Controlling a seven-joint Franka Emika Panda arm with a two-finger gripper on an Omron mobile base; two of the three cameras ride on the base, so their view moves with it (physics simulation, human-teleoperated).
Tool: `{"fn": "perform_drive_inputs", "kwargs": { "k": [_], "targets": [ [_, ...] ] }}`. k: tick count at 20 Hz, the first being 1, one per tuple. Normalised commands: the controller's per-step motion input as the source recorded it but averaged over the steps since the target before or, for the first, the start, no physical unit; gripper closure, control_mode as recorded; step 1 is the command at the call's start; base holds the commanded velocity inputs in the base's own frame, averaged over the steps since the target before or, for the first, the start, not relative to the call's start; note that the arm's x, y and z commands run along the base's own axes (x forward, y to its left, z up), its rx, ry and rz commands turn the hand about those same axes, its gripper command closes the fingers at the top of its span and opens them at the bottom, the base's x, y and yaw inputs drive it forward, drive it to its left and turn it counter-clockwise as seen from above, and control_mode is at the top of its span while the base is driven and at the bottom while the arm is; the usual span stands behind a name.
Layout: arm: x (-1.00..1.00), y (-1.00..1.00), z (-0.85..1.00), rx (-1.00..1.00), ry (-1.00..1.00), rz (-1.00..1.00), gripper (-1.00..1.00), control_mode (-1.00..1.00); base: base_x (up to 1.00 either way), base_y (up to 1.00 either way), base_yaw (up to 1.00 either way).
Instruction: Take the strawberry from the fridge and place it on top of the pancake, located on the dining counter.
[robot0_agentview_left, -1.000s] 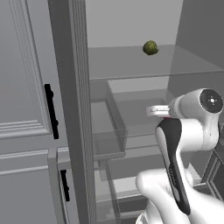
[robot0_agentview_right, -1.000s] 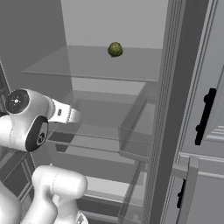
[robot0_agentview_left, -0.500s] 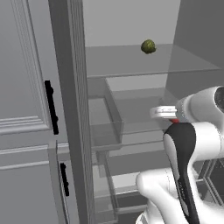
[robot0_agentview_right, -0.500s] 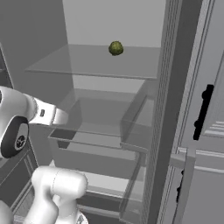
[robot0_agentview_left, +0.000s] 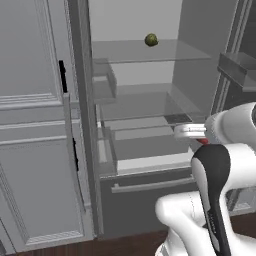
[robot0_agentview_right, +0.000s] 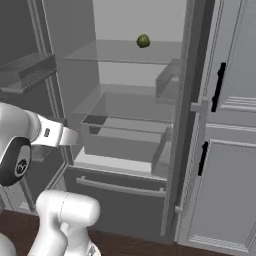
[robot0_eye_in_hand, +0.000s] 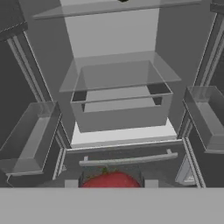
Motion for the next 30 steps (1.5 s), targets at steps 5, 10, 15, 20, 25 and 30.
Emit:
{"fn": "perform_drive_inputs", "kwargs": {
  "k": [5, 10, 15, 20, 25, 30],
  "targets": [
    [0.00, 0.00, 0.00, 0.00, 0.00, 0.00, 1.00, 1.00, -0.58, 0.07, -0.22],
    [0.00, 0.00, 0.00, 0.00, 0.00, 0.00, 1.00, 1.00, 0.05, 0.00, -0.98],
    [0.00, 0.00, 0.00, 0.00, 0.00, 0.00, 1.00, 1.00, 0.00, -0.01, -0.99],
    [0.00, 0.00, 0.00, 0.00, 0.00, 0.00, 1.00, 1.00, 0.00, -0.16, -0.93],
    [0.00, 0.00, 0.00, 0.00, 0.00, 0.00, 1.00, 1.00, 0.00, -0.12, -0.94],
    [0.00, 0.00, 0.00, 0.00, 0.00, 0.00, 1.00, 1.00, 0.00, -0.12, -0.94]
  ]
}}
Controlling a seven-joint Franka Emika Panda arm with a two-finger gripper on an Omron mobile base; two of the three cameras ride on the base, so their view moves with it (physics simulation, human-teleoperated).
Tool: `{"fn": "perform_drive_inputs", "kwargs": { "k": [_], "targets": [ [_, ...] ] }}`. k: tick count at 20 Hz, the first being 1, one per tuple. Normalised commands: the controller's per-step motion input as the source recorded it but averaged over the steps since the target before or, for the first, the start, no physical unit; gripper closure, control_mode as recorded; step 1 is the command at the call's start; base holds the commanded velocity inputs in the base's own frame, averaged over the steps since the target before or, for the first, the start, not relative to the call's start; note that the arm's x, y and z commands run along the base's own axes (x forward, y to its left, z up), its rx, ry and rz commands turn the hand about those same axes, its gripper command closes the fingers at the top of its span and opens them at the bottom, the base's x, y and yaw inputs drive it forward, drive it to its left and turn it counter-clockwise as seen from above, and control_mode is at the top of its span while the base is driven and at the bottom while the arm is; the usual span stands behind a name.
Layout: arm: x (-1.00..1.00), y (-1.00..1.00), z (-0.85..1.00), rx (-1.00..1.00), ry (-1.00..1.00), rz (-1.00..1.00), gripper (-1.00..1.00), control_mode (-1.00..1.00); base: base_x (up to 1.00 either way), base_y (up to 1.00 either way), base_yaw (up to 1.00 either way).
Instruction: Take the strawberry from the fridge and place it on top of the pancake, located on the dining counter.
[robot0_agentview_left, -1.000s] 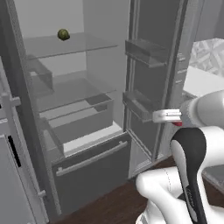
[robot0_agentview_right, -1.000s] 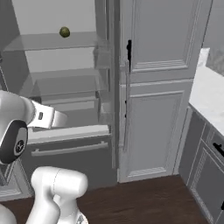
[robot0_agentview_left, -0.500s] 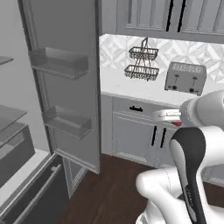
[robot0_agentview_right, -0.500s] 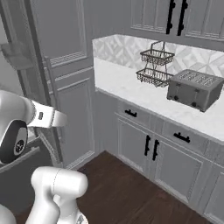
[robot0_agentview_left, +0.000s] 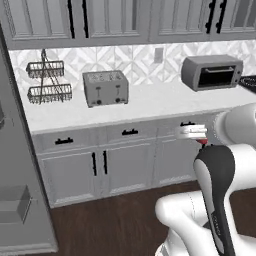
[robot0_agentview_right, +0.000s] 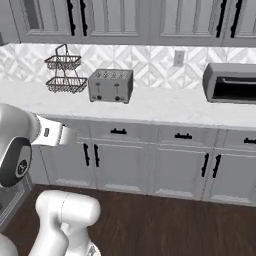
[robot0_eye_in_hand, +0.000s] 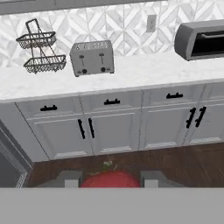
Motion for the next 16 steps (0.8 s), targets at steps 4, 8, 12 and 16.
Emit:
{"fn": "perform_drive_inputs", "kwargs": {
  "k": [4, 8, 12, 16],
  "targets": [
    [0.00, 0.00, 0.00, 0.00, 0.00, 0.00, 1.00, 1.00, 0.00, -0.04, -0.96],
    [0.00, 0.00, 0.00, 0.00, 0.00, 0.00, 1.00, 1.00, 0.00, -0.03, -0.96],
    [0.00, 0.00, 0.00, 0.00, 0.00, 0.00, 1.00, 1.00, 0.00, 0.00, -0.97],
    [0.00, 0.00, 0.00, 0.00, 0.00, 0.00, 1.00, 1.00, 0.12, 0.00, -0.91]
  ]
}}
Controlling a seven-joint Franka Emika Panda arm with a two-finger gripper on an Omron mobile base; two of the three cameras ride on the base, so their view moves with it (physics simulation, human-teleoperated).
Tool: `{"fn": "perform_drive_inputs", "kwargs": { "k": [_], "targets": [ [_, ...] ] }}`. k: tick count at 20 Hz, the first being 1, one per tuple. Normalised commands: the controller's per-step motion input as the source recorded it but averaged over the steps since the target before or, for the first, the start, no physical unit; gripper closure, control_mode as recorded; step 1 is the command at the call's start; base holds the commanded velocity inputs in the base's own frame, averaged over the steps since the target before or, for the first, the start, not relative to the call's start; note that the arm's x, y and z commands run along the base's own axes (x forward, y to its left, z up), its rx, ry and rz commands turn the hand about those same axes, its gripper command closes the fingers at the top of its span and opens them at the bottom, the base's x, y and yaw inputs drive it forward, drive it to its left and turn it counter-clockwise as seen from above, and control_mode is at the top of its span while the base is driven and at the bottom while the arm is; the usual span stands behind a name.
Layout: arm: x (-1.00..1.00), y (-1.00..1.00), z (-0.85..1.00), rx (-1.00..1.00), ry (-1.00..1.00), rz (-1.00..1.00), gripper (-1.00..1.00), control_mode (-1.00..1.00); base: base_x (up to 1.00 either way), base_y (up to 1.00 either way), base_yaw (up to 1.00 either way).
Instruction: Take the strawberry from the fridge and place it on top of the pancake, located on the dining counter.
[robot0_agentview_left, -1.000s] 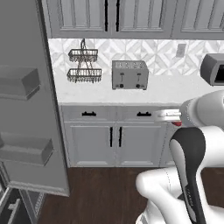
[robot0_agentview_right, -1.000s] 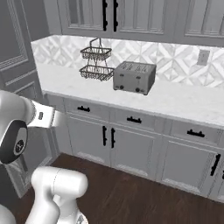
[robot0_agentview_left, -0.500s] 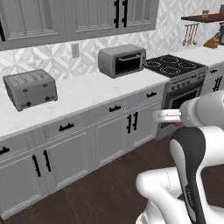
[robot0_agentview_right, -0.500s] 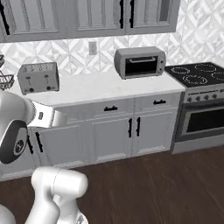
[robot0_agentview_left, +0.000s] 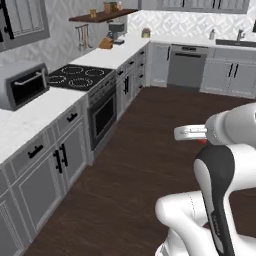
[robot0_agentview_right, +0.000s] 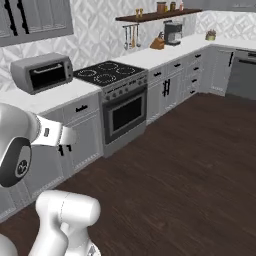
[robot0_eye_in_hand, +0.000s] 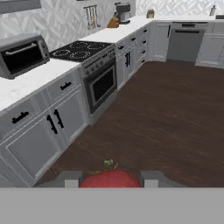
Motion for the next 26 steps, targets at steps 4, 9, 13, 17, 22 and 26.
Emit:
{"fn": "perform_drive_inputs", "kwargs": {
  "k": [4, 9, 13, 17, 22, 26],
  "targets": [
    [0.00, 0.00, 0.00, 0.00, 0.00, 0.00, 1.00, 1.00, 0.42, 0.00, -0.79],
    [0.00, 0.00, 0.00, 0.00, 0.00, 0.00, 1.00, 1.00, 0.62, 0.07, -0.73],
    [0.00, 0.00, 0.00, 0.00, 0.00, 0.00, 1.00, 1.00, 0.87, 0.06, -0.64],
    [0.00, 0.00, 0.00, 0.00, 0.00, 0.00, 1.00, 1.00, 1.00, 0.18, -0.50],
    [0.00, 0.00, 0.00, 0.00, 0.00, 0.00, 1.00, 1.00, 1.00, 0.38, -0.36],
    [0.00, 0.00, 0.00, 0.00, 0.00, 0.00, 1.00, 1.00, 1.00, 0.18, -0.15]
  ]
}}
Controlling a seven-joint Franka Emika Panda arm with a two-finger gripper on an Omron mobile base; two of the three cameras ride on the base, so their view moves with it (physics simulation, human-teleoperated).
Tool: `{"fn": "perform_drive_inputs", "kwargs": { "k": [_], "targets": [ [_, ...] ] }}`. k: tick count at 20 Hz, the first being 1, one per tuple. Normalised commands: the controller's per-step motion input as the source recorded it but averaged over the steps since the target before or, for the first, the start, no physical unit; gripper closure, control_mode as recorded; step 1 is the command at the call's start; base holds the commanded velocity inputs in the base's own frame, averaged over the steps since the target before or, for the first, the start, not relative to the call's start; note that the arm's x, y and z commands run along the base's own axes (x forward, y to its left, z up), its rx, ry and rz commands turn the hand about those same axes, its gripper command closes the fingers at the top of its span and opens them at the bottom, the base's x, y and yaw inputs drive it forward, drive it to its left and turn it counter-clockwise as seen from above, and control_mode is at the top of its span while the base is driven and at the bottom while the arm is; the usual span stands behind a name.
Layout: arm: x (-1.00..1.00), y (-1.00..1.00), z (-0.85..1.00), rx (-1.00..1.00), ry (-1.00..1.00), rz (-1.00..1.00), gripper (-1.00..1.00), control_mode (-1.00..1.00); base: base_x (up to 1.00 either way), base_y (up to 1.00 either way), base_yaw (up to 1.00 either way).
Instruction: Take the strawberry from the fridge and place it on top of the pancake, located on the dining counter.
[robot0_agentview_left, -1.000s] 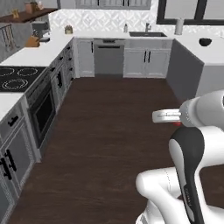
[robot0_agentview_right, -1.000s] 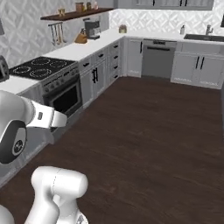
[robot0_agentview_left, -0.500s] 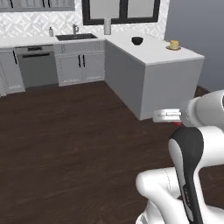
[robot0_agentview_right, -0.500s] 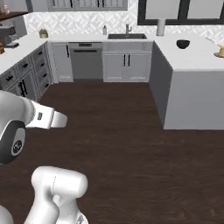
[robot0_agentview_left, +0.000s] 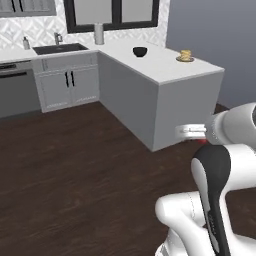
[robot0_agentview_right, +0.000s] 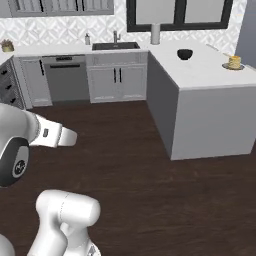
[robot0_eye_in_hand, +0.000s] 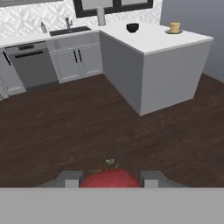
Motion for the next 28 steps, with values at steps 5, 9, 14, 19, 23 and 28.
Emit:
{"fn": "perform_drive_inputs", "kwargs": {
  "k": [5, 9, 14, 19, 23, 28],
  "targets": [
    [0.00, 0.00, 0.00, 0.00, 0.00, 0.00, 1.00, 1.00, 1.00, -0.25, 0.11],
    [0.00, 0.00, 0.00, 0.00, 0.00, 0.00, 1.00, 1.00, 1.00, -0.73, 0.32],
    [0.00, 0.00, 0.00, 0.00, 0.00, 0.00, 1.00, 1.00, 1.00, -0.96, 0.31],
    [0.00, 0.00, 0.00, 0.00, 0.00, 0.00, 1.00, 1.00, 0.97, -1.00, 0.27],
    [0.00, 0.00, 0.00, 0.00, 0.00, 0.00, 1.00, 1.00, 0.69, -1.00, 0.22],
    [0.00, 0.00, 0.00, 0.00, 0.00, 0.00, 1.00, 1.00, 0.15, -1.00, 0.11]
  ]
}}
